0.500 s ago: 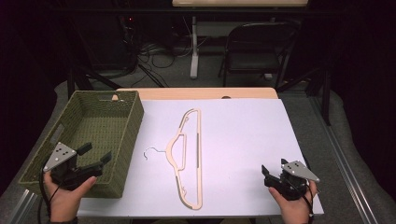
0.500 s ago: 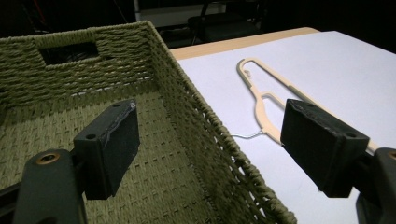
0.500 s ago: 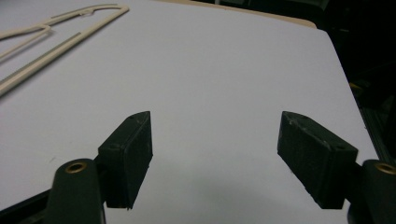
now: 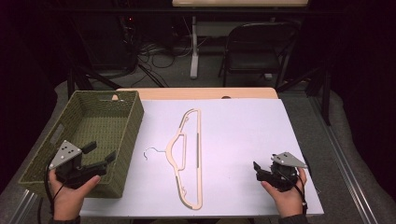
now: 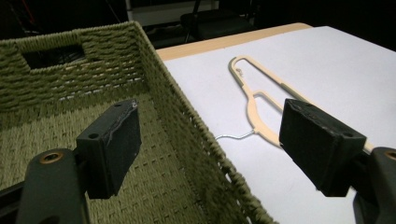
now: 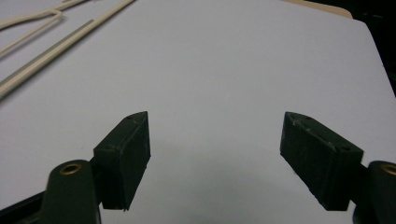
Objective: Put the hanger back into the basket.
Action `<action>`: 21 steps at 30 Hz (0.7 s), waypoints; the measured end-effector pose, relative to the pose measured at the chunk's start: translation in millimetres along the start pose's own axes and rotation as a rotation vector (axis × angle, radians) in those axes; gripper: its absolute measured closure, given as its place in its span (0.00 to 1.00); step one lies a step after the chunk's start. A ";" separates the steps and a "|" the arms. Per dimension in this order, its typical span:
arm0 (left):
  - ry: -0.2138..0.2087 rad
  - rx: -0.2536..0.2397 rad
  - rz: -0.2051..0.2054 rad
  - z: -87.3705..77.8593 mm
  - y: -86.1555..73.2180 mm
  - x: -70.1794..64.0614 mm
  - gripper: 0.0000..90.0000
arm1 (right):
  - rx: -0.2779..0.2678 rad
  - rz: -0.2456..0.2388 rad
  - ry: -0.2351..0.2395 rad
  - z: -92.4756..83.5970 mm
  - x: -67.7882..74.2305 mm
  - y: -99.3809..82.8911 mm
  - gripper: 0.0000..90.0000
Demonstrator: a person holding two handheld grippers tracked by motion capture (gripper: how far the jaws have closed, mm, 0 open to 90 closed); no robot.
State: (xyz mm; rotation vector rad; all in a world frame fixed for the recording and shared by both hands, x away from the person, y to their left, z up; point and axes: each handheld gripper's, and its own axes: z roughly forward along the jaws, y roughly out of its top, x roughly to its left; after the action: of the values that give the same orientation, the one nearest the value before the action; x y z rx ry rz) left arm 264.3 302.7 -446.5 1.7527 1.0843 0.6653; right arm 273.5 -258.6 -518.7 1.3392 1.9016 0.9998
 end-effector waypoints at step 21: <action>-0.073 0.020 0.046 34.3 33.5 -21.5 0.29 | 0.228 -0.102 0.100 29.2 24.6 57.2 0.26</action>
State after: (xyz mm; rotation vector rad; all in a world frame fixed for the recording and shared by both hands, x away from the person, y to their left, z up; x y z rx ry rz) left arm 294.6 263.1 -429.6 1.8094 1.0063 0.6153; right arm 318.0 -216.5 -487.4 1.3219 2.1905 0.8322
